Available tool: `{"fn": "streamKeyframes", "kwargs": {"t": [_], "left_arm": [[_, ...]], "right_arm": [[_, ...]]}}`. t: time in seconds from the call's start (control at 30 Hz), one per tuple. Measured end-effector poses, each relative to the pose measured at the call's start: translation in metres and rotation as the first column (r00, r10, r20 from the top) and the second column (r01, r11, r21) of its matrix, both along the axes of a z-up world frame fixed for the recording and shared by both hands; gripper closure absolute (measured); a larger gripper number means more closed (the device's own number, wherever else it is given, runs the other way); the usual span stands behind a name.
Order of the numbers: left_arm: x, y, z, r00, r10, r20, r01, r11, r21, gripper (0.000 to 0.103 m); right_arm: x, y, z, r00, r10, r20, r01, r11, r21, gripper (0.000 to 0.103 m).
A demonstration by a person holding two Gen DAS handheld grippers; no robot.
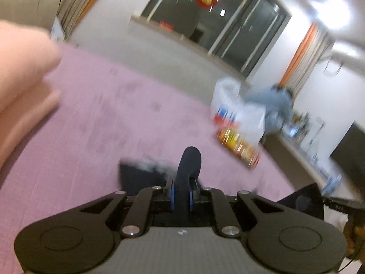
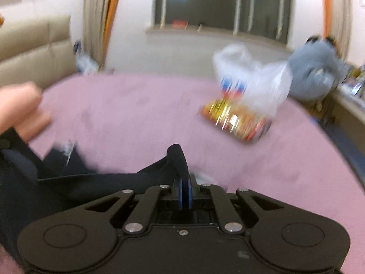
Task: Fold large clothes
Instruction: 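Lift the hem with both grippers and fold it toward the hood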
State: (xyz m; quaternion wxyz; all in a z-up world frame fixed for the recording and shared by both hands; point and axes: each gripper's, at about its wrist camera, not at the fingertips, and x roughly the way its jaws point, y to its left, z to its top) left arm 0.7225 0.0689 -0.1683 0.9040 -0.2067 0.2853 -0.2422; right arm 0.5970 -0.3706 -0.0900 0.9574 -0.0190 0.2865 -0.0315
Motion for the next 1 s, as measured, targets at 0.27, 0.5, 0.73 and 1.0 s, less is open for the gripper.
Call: {"fn": "streamKeyframes", "kwargs": {"t": [0.27, 0.5, 0.73, 1.0], "left_arm": [[0.103, -0.048, -0.060, 0.989, 0.100, -0.105, -0.085, 0.987, 0.135, 0.088], [0.113, -0.047, -0.113, 0.959, 0.184, -0.215, -0.158, 0.978, 0.134, 0.067], [0.052, -0.053, -0.038, 0.988, 0.152, -0.022, -0.146, 0.972, 0.183, 0.063], [-0.014, -0.077, -0.094, 0.960, 0.148, -0.238, -0.088, 0.966, 0.243, 0.072]], "right_arm": [[0.105, -0.020, -0.065, 0.985, -0.153, -0.081, 0.151, 0.988, -0.024, 0.097], [0.144, -0.004, -0.156, 0.937, -0.206, -0.280, 0.175, 0.975, -0.134, 0.058], [0.089, 0.011, -0.070, 0.981, -0.158, -0.112, 0.156, 0.987, -0.030, 0.058], [0.065, 0.090, -0.114, 0.933, -0.032, -0.358, 0.070, 0.993, 0.093, 0.102]]}}
